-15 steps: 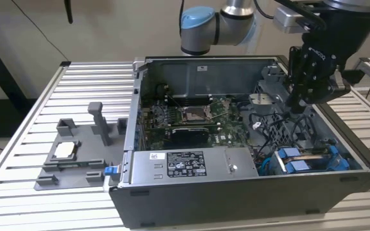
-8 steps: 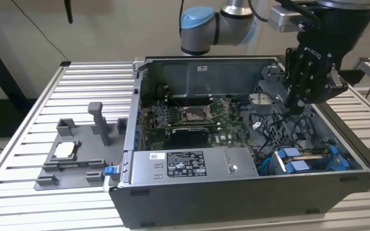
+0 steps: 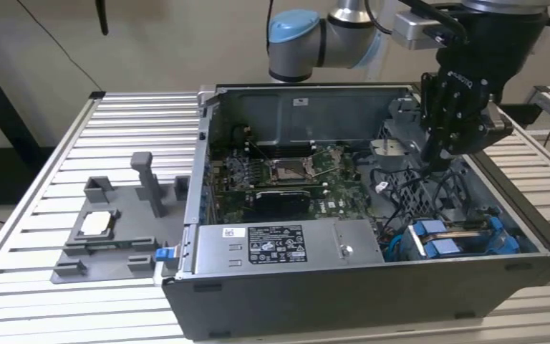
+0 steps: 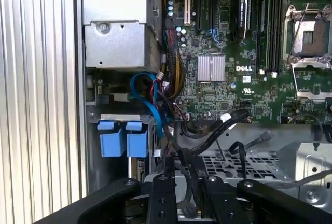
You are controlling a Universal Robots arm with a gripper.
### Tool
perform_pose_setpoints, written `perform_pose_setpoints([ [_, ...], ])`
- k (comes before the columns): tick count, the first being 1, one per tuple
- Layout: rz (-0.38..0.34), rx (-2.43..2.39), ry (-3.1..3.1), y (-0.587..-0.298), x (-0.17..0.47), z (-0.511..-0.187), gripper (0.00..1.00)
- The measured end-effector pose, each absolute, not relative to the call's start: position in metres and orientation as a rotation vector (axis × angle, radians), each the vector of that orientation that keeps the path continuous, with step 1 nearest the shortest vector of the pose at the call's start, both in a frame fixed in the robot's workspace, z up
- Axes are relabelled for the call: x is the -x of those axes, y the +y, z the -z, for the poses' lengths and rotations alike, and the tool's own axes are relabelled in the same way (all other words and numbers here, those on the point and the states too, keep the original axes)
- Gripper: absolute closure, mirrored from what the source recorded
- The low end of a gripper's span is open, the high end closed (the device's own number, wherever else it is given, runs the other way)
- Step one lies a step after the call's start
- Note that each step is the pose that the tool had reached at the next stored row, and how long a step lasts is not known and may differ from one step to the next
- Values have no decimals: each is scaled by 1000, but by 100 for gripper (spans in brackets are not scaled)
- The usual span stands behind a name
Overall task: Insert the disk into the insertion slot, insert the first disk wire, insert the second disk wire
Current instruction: 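Insert the second disk wire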
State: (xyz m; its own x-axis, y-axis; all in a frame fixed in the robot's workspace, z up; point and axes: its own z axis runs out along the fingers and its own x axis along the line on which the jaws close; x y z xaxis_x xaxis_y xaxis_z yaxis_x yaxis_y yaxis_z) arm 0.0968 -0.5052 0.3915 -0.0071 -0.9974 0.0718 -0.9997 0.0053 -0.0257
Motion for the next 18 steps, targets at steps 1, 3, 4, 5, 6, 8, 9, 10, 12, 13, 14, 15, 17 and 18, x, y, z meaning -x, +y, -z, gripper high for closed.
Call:
perform_pose_setpoints([
  [1, -120, -2189, -2202, -504, -96, -391, 73],
  [3, -147, -2189, -2198, -500, -94, -390, 73],
  [4, -160, -2189, -2195, -499, -93, -390, 73],
  [5, -174, -2191, -2193, -497, -93, -389, 73],
  [6, -187, -2192, -2189, -495, -92, -389, 73],
  [8, -211, -2197, -2182, -493, -92, -388, 73],
  [9, -221, -2200, -2177, -492, -91, -388, 73],
  [10, -230, -2203, -2172, -492, -91, -387, 73],
  [12, -243, -2209, -2165, -492, -90, -386, 73],
  [13, -250, -2213, -2162, -491, -89, -386, 73],
  [14, -257, -2216, -2158, -491, -88, -385, 73],
  [15, -263, -2220, -2155, -491, -88, -384, 73],
  [17, -275, -2229, -2149, -490, -87, -383, 73],
  [18, -280, -2233, -2145, -490, -86, -383, 73],
])
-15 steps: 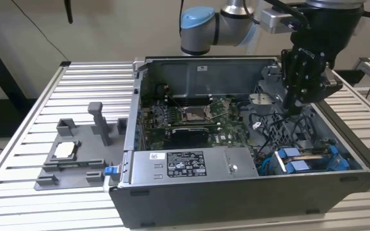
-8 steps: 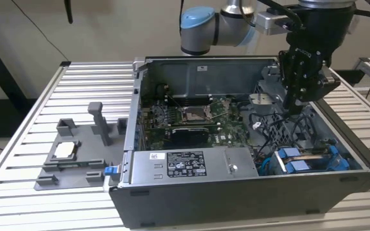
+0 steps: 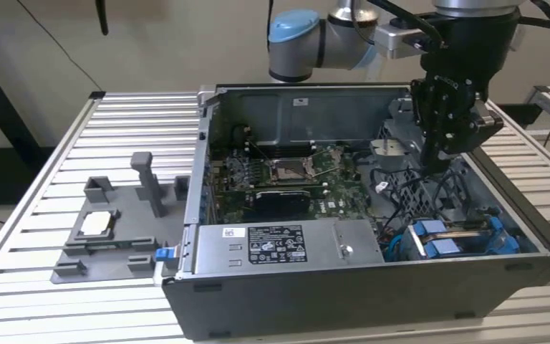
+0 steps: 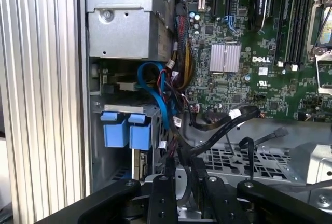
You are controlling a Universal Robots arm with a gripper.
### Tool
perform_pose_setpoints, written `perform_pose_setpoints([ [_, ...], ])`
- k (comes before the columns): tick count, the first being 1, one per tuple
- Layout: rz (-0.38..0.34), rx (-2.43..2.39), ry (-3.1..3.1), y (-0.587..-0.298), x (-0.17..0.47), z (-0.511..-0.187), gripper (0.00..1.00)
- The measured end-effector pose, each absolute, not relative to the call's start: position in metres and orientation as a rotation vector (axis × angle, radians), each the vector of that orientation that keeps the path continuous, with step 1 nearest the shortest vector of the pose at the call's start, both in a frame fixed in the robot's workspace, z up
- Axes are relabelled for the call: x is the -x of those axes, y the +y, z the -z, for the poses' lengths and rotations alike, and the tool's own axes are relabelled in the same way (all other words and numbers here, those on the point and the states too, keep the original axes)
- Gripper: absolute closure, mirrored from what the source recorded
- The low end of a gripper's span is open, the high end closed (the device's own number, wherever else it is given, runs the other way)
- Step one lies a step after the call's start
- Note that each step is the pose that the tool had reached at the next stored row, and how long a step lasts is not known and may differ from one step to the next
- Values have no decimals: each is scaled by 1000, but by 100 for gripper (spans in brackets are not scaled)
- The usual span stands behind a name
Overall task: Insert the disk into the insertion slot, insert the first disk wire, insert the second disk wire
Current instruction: 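Insert the second disk wire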
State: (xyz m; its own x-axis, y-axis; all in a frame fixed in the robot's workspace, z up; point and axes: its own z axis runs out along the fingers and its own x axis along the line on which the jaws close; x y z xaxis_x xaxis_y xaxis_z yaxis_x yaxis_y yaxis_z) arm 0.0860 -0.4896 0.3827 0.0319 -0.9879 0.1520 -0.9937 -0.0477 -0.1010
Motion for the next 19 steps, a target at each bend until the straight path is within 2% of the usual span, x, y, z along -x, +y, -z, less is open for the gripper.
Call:
perform_pose_setpoints([
  [11, -306, -2268, -2108, -486, -74, -380, 73],
  [19, -356, -2286, -2100, -485, -61, -375, 73],
])
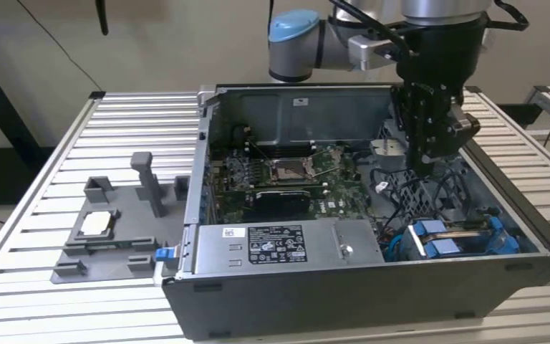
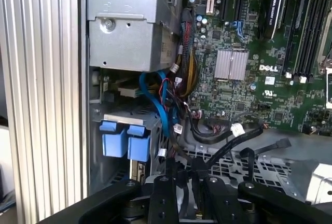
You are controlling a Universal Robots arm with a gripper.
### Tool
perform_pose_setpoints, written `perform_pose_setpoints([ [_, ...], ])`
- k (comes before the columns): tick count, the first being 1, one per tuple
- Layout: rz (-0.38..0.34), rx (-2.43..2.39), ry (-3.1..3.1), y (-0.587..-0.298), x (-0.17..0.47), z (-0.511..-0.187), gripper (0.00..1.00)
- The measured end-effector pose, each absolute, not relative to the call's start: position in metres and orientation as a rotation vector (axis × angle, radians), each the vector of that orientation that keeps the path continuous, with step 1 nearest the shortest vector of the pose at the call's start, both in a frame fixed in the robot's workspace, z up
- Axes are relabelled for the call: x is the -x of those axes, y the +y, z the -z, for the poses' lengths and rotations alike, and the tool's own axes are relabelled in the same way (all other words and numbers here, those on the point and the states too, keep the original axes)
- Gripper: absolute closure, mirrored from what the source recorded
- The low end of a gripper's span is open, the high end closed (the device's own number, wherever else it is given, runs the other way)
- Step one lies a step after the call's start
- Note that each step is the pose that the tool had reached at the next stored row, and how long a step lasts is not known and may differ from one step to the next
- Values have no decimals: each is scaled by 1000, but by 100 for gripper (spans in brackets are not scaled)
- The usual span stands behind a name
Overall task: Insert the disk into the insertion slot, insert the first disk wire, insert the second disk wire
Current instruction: 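Insert the second disk wire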
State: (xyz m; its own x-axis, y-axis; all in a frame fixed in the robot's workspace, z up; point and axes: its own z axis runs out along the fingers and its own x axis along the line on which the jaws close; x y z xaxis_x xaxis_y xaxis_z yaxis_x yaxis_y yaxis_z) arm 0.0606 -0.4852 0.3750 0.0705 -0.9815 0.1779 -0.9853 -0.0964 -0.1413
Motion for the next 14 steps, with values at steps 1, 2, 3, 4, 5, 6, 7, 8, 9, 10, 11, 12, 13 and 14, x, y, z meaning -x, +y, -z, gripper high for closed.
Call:
perform_pose_setpoints([
  [1, -358, -2287, -2100, -485, -60, -375, 73],
  [2, -362, -2288, -2098, -485, -59, -374, 73],
  [3, -372, -2290, -2096, -484, -58, -373, 73],
  [4, -373, -2291, -2095, -484, -58, -373, 73],
  [5, -373, -2291, -2095, -484, -58, -373, 73],
  [6, -374, -2291, -2094, -484, -58, -373, 73],
  [7, -376, -2290, -2093, -484, -58, -373, 73],
  [8, -379, -2288, -2091, -484, -58, -373, 73],
  [9, -383, -2286, -2089, -484, -58, -373, 73],
  [10, -385, -2286, -2088, -484, -58, -373, 73],
  [11, -389, -2284, -2086, -484, -58, -373, 73],
  [12, -393, -2282, -2083, -484, -58, -373, 73],
  [13, -398, -2280, -2081, -483, -58, -372, 73],
  [14, -404, -2279, -2080, -483, -58, -372, 73],
])
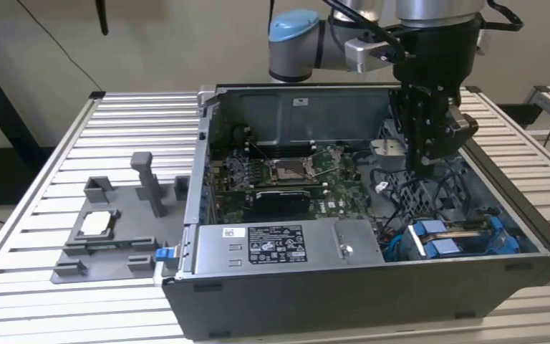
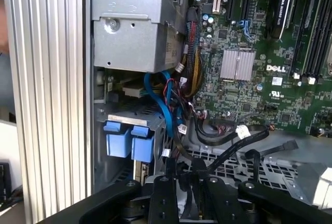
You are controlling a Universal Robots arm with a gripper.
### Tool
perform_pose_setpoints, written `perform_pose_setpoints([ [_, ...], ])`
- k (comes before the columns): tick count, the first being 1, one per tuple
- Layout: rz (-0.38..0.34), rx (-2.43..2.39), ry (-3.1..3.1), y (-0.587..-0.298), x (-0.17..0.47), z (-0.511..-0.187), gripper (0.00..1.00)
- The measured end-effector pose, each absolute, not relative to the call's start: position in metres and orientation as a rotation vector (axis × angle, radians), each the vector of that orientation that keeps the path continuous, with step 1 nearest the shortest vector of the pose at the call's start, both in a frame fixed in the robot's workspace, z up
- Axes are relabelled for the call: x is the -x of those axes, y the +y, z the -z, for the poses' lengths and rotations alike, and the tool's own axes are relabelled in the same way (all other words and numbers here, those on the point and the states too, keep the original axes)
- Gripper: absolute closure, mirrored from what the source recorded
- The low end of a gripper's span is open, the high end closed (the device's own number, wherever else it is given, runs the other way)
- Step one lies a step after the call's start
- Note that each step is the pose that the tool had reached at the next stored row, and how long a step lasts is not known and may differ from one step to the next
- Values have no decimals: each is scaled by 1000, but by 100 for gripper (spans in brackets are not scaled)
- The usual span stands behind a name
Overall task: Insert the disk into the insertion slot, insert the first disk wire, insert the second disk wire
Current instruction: 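Insert the second disk wire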
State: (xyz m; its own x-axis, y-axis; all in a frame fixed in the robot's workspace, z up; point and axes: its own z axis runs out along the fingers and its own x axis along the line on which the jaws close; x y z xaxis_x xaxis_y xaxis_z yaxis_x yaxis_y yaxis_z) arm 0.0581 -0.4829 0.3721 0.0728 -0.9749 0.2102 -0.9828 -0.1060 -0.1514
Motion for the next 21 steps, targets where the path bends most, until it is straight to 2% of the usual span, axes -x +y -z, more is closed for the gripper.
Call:
perform_pose_setpoints([
  [9, -434, -2272, -2073, -481, -58, -371, 75],
  [10, -434, -2272, -2073, -480, -58, -371, 82],
  [21, -435, -2272, -2073, -481, -58, -371, 84],
])
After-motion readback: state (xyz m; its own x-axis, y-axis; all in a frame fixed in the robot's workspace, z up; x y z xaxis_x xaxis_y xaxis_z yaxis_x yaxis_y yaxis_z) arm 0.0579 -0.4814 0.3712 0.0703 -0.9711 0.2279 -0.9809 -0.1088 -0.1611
